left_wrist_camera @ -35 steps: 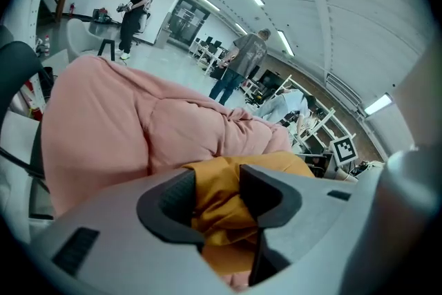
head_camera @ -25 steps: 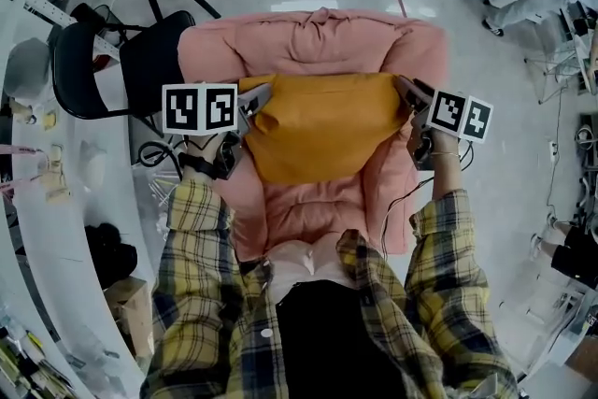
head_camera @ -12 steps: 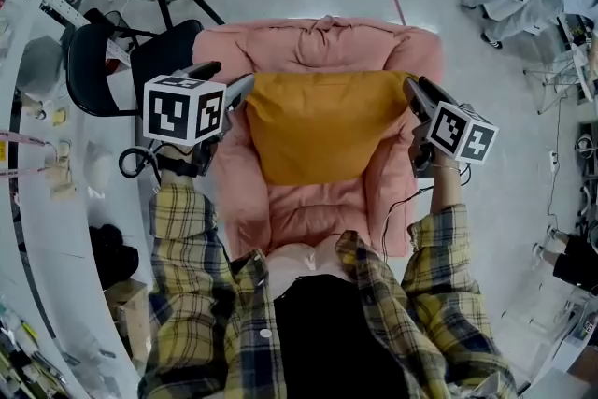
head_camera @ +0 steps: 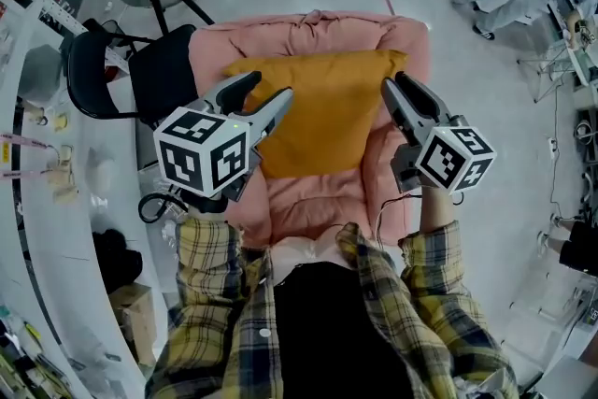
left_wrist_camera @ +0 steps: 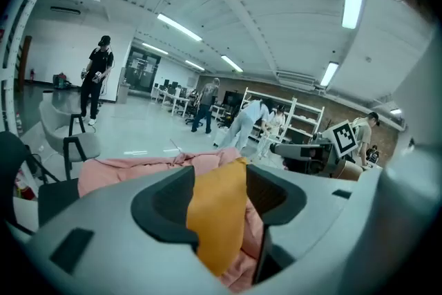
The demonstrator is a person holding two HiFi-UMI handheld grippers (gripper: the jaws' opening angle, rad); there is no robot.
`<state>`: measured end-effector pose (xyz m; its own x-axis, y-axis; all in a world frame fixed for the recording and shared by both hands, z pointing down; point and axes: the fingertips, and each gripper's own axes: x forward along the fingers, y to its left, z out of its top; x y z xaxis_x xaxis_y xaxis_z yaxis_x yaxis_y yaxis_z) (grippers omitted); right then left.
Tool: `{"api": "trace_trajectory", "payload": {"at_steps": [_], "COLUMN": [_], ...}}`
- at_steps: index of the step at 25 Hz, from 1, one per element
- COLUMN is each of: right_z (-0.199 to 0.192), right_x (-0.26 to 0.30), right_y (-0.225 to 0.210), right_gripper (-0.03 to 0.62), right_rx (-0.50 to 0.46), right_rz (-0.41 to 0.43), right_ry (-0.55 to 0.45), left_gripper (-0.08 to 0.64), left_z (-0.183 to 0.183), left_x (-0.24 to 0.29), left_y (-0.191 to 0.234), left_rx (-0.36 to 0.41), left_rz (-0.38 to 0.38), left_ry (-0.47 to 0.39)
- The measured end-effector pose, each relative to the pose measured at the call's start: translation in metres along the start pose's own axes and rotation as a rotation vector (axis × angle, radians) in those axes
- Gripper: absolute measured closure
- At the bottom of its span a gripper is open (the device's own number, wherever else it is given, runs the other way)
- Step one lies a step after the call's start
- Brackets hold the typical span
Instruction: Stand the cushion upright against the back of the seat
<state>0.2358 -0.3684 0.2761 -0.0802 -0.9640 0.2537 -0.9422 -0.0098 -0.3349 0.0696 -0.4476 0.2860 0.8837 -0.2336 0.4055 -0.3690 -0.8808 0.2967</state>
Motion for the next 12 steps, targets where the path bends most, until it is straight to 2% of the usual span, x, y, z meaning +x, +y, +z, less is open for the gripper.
{"api": "trace_trajectory", "payload": {"at_steps": [6,12], "right_z": [0.021,0.021], "right_x": [-0.042,-0.095], "right_y": [0.048,0.083], "right_gripper": [0.518,0.555], "right_rx": [-0.108,-0.181], "right_rz": [0.058,0.111], "right_ry": [-0.101,-0.156], "left_gripper": [0.486,0.548], "left_z": [0.015,0.006], "left_x": [-0.028,-0.056], "left_y": [-0.055,-0.112], "left_rx": [-0.005,-0.071], "left_rz": [-0.05,-0.119], "left_ry": [-0.173,-0.261]}}
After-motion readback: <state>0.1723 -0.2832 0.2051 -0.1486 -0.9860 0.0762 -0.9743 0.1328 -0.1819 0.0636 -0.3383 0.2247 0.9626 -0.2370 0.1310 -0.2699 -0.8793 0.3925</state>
